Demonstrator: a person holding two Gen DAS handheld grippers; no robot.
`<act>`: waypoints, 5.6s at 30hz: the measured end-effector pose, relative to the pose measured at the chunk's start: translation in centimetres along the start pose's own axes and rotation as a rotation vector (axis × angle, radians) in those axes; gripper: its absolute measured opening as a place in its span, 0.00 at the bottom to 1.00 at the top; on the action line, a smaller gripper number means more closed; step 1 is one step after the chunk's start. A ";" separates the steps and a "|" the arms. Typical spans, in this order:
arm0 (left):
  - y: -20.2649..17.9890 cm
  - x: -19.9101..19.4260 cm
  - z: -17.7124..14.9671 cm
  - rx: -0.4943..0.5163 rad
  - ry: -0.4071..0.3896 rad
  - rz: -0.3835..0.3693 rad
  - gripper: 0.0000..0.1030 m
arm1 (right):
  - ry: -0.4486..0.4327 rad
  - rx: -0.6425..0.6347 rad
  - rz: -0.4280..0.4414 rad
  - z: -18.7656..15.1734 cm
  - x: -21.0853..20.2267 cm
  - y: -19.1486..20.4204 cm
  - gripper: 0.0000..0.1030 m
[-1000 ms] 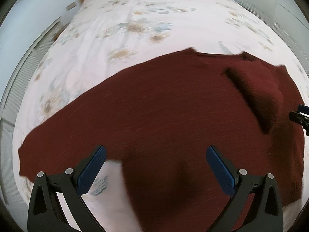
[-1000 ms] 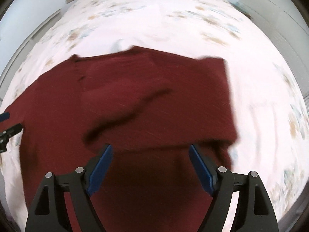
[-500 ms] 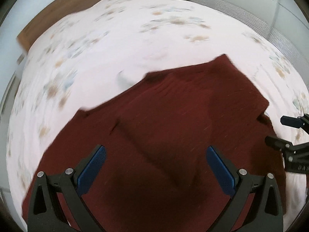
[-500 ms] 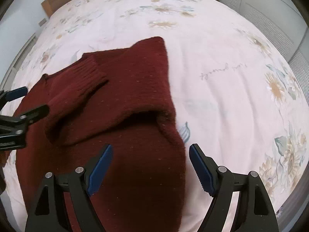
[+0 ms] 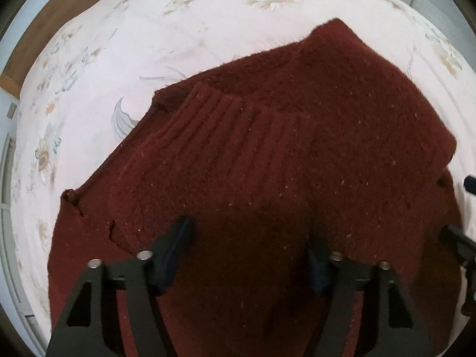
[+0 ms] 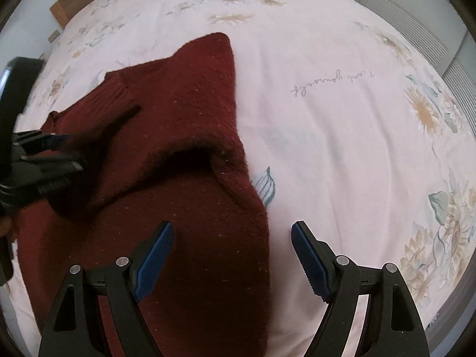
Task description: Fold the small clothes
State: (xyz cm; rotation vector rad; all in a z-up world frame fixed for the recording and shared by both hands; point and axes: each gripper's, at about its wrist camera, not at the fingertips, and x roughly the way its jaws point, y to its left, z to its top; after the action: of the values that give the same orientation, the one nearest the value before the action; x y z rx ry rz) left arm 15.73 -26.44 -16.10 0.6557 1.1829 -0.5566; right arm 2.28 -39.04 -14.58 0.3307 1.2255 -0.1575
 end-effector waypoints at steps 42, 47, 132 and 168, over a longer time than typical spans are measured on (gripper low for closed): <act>20.4 -4.5 -17.2 -0.772 -0.063 -0.055 0.43 | 0.015 -0.053 -0.004 0.5 0.2 3.3 0.80; 20.9 -5.2 -19.0 -0.770 -0.026 -0.020 0.57 | 0.002 -0.085 -0.014 0.6 -0.4 4.0 0.80; 40.7 -9.5 -45.8 -1.484 -0.021 0.245 0.99 | -0.162 -0.171 -0.137 -2.8 -4.8 8.1 0.99; 28.2 -18.0 -23.2 -0.873 -0.302 -0.048 0.11 | -0.256 -0.216 -0.039 0.3 -7.6 10.2 0.99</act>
State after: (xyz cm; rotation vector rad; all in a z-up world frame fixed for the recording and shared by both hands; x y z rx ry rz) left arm 15.21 10.75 0.41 -0.1994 1.0247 -0.1273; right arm 3.02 -29.98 -5.66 0.0943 0.9852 -0.0962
